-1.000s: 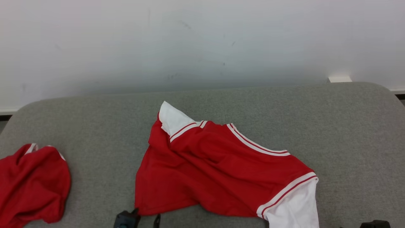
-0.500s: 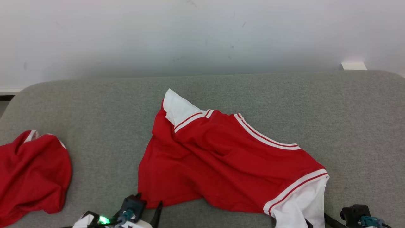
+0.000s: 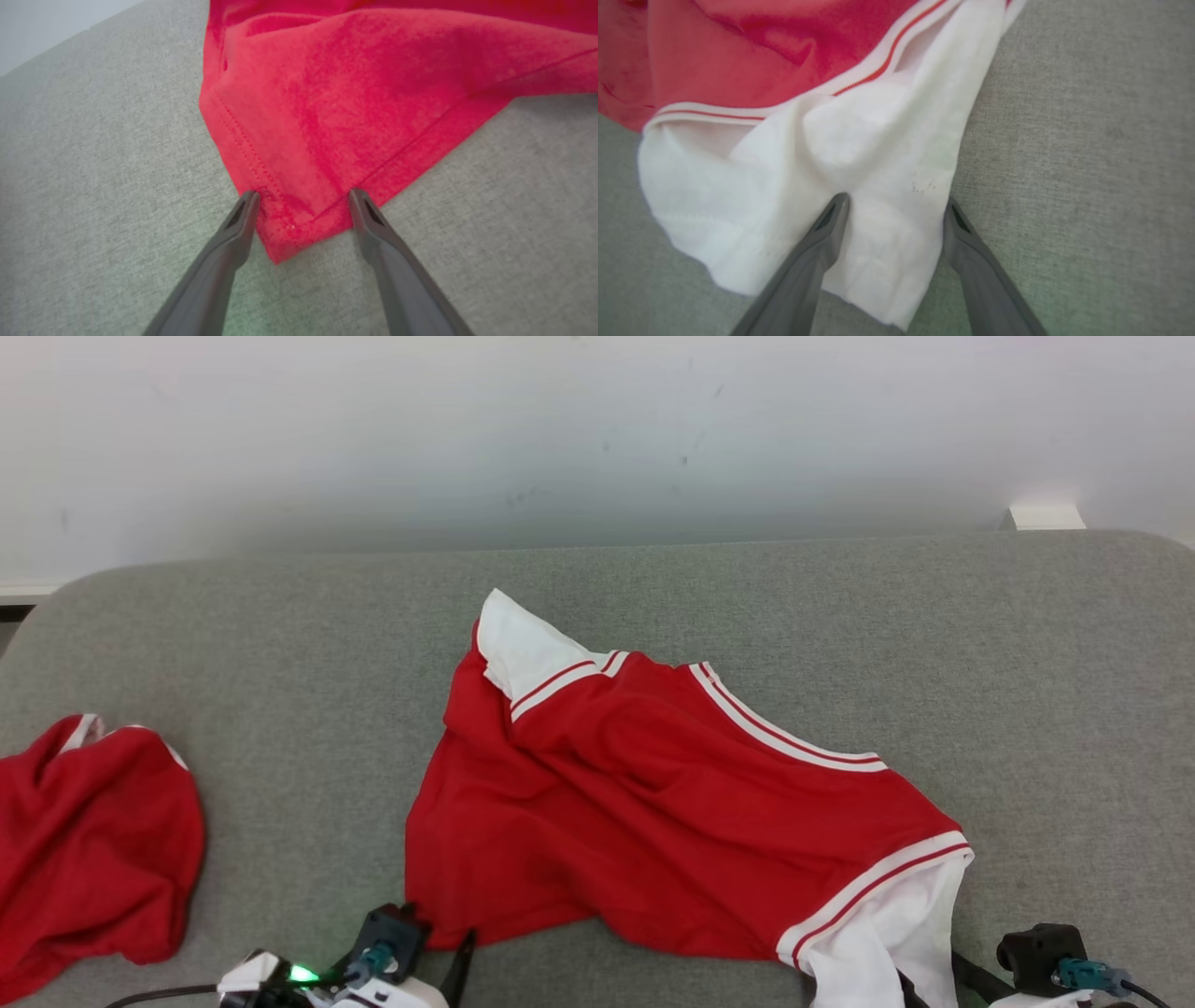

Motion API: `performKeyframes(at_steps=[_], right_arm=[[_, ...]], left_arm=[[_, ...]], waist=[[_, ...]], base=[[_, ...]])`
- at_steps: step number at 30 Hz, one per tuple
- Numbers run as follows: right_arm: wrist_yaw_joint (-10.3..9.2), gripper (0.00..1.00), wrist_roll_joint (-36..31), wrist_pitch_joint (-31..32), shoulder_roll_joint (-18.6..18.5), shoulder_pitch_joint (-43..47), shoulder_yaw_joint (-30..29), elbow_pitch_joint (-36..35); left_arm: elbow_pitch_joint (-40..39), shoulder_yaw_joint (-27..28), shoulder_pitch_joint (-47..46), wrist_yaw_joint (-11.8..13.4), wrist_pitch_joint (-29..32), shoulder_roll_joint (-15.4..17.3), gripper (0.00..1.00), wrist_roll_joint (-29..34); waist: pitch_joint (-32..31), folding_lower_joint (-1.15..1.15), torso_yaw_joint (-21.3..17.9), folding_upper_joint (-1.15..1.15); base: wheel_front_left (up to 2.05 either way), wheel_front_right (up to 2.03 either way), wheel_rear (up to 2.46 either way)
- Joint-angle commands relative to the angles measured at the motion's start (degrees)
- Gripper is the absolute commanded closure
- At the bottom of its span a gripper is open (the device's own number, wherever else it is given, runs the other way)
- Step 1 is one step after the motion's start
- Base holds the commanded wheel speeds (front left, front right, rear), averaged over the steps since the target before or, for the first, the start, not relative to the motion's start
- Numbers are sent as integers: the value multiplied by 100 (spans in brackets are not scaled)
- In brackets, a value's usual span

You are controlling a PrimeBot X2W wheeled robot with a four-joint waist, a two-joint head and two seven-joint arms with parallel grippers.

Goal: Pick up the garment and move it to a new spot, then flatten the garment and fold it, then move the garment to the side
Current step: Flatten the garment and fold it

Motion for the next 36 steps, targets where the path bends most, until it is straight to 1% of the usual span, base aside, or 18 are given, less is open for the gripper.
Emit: performKeyframes(at_steps=[1, 7, 12, 13, 14, 15, 16, 17, 18, 21, 24, 27, 31, 32, 33, 34, 36], right_arm=[[3, 0, 58, 108, 48, 48, 159, 166], [3, 0, 159, 246, -7, -3, 320, 182], [24, 0, 284, 381, 100, -181, 593, 99], [27, 0, 343, 408, 141, -223, 656, 74], [36, 0, 406, 438, 179, -266, 712, 56], [37, 2, 469, 469, 208, -307, 780, 39], [39, 9, 540, 508, 243, -358, 863, 6], [39, 70, 631, 508, 281, -400, 916, -23], [40, 100, 724, 500, 304, -437, 947, -63], [32, 100, 1123, 449, 271, -525, 970, -181], [0, 100, 1655, 249, 120, -617, 787, -430], [-2, 100, 2165, -12, -4, -669, 508, -774], [-2, 100, 2742, -299, -346, -570, 4, -1287], [-2, 100, 2977, -374, -522, -509, -244, -1571], [-2, 100, 3094, -381, -609, -479, -368, -1708], [-2, 100, 3246, -397, -773, -432, -618, -1933], [-2, 100, 3310, -414, -947, -390, -857, -2109]], left_arm=[[68, 21, 135, 38, 116, 98, 0, -82], [80, -6, 193, -6, 335, 155, 0, -109], [277, -111, 109, -58, 478, 52, 0, -172], [336, -141, 75, -70, 514, 28, 20, -175], [412, -168, 53, -93, 567, 1, 51, -202], [476, -183, 34, -101, 587, -25, 58, -212], [540, -206, 12, -125, 606, -43, 84, -213], [621, -231, -1, -147, 645, -70, 100, -237], [694, -245, -10, -166, 657, -84, 100, -262], [880, -277, -27, -218, 690, -133, 100, -344], [946, -219, -28, -205, 585, -189, 100, -480], [700, -26, -90, -172, 422, -294, 100, -719], [10, 303, -215, -251, 356, -345, 100, -1186], [-448, 449, -218, -301, 422, -367, 100, -1413], [-685, 515, -208, -322, 470, -376, 100, -1566], [-1211, 632, -179, -353, 608, -399, 100, -1793], [-1763, 735, -159, -368, 775, -415, 100, -2009]], waist=[[-3, 0, -5, 0], [70, 0, -2, 0], [178, 0, -13, 0], [195, 0, -17, 0], [212, 0, -21, 0], [228, 0, -25, 0], [241, 0, -30, 0], [251, 0, -34, 0], [257, 0, -36, 0], [252, 0, -23, 0], [222, 0, -2, 0], [167, 0, 35, 0], [-57, 0, 95, 0], [-192, 0, 116, 0], [-265, 0, 125, 0], [-412, 0, 131, 0], [-563, 0, 136, 0]], base=[[0, 0, 0], [0, 0, 0], [0, 0, 0], [0, 0, 0], [0, 0, 0], [0, 0, 0], [0, 0, 0], [0, 0, 0], [0, 0, 0], [0, 0, 0], [0, 0, 0], [0, 0, 0], [0, 0, 0], [0, 0, 0], [0, 0, 0], [0, 0, 0], [0, 0, 0]])
